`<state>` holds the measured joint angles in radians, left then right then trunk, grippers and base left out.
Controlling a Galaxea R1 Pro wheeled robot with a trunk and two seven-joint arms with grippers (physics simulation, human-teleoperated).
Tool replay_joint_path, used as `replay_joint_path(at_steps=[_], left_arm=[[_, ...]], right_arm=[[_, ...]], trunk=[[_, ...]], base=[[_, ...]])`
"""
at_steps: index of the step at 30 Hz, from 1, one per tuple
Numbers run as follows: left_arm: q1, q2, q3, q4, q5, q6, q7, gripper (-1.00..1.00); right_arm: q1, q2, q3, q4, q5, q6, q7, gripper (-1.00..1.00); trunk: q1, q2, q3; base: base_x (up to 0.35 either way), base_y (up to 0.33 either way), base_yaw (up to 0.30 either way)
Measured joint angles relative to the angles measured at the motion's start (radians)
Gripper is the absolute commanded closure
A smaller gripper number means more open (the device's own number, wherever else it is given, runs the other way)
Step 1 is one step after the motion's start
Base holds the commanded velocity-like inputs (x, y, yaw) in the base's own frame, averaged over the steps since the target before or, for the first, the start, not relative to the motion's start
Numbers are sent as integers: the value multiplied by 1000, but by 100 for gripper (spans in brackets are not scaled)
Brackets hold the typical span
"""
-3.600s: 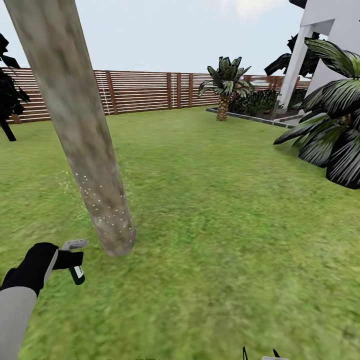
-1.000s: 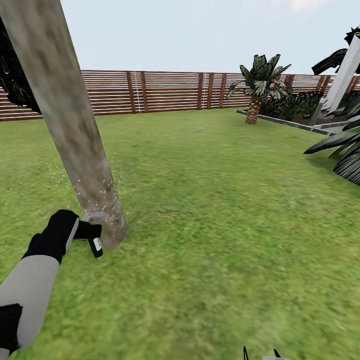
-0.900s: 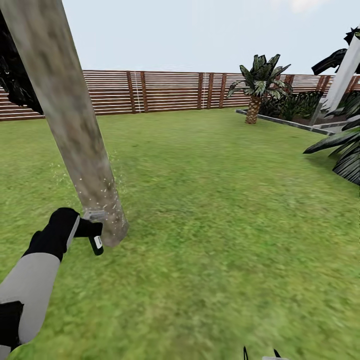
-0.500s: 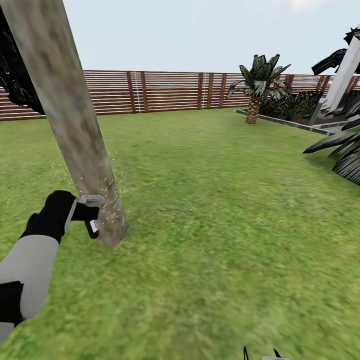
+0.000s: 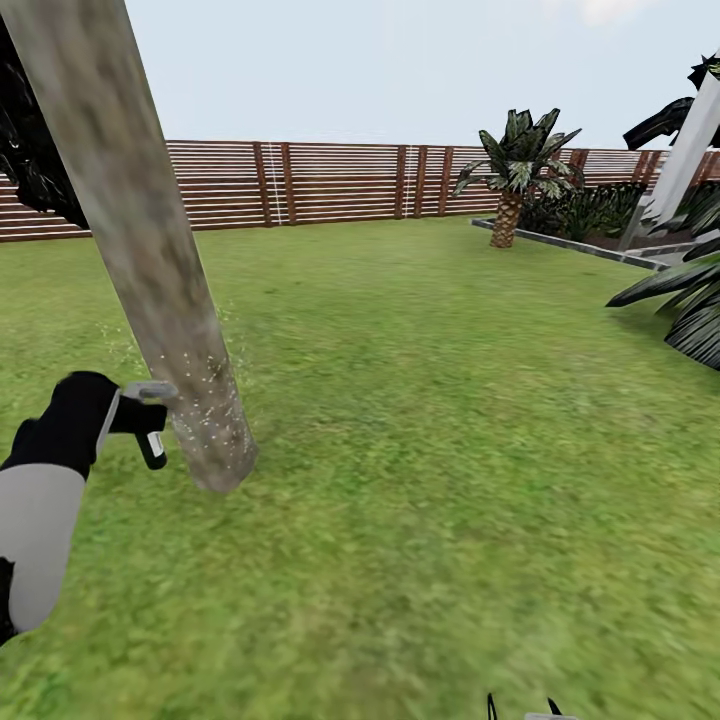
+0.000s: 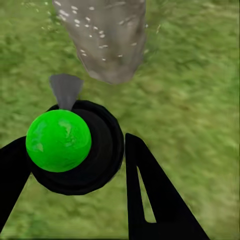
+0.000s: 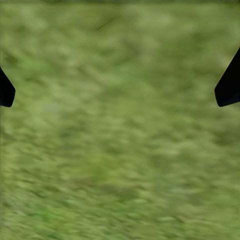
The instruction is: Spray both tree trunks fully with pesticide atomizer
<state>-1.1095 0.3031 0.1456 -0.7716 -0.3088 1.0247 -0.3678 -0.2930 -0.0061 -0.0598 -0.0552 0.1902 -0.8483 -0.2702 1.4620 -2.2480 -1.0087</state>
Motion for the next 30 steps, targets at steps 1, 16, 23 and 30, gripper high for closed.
replay_joint_path(at_steps=[1,16,23,30], left_arm=[[2,3,-1,0,6,1,-1,100],[-1,-29,3,3,4,1,-3,100],[58,-15,-1,13,12,-13,-10,100],[302,-37,1,16,44,-276,-106,100]], right_arm=[[0,0,0,0,0,0,0,-100],[0,0,0,0,0,0,0,-100],[0,1,0,-1,-2,-1,-1,-100],[0,0,-1,-18,-1,-1,-1,-100]], trunk=[[0,0,0],[0,0,0],[0,0,0],[0,0,0]], base=[[0,0,0],[-66,3,0],[-332,112,0],[-335,133,0]])
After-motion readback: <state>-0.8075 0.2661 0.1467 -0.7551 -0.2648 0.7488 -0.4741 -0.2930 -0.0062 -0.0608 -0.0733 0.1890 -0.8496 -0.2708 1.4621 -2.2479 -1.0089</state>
